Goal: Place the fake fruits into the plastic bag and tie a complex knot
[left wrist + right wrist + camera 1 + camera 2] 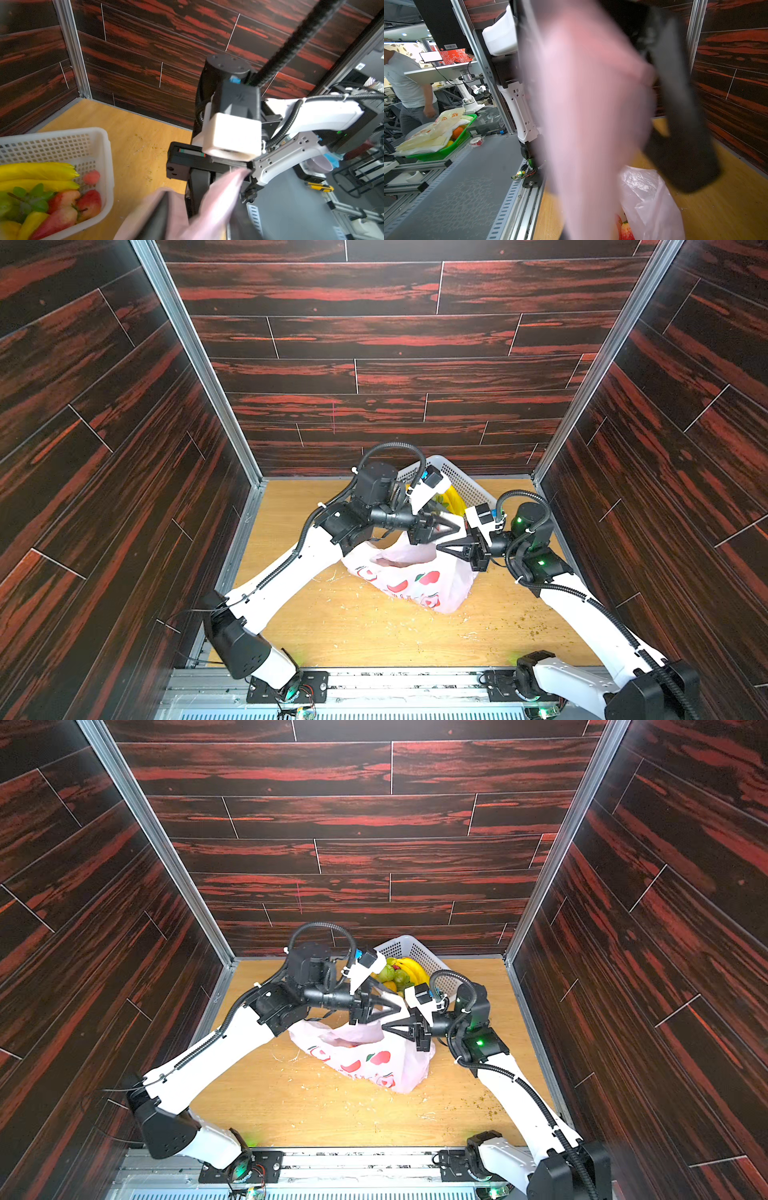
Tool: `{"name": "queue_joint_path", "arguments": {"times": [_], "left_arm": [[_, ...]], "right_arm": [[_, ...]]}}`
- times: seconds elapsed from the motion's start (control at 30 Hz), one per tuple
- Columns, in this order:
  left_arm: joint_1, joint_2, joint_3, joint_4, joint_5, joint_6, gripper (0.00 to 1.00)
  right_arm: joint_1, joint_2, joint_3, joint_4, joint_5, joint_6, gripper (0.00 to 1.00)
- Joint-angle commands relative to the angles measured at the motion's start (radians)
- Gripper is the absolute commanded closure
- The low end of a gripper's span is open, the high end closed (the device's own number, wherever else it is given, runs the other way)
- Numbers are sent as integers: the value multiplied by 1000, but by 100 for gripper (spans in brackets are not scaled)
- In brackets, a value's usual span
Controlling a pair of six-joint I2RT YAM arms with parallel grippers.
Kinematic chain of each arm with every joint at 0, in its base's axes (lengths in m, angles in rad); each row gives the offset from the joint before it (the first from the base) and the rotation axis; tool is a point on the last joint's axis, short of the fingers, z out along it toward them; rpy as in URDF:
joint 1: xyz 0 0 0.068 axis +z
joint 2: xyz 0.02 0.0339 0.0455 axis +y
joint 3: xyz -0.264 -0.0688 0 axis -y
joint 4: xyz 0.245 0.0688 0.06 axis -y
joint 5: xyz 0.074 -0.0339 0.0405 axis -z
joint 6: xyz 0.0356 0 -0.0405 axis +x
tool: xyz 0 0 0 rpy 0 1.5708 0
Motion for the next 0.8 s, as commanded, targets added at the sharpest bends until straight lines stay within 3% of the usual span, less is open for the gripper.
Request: {"name": "queue_joint_path", "arguments": {"times": [0.0,0.13,0.2,0.4,0.53,0.63,0.77], "left_arm": [[5,-27,28,19,13,21,98],[23,-65,-16,80,-29,-29,100],[29,-75,-31,110,-38,-55,100],[35,-70,-38,153,-50,-102,100],[38,-60,-38,177,-40,-124,100],[45,-56,-32,185,-57,-145,100],[58,-48,-31,214,-70,-181,100]], "right_arm": [[5,-6,51,-37,16,-37,81],[3,-61,10,-15,141,-18,53],[3,-79,-19,33,192,24,45],[56,-133,-106,149,374,97,35],[98,-106,-106,137,428,68,35],[123,-80,-111,144,465,63,48],[163,-70,-165,209,526,67,55]]}}
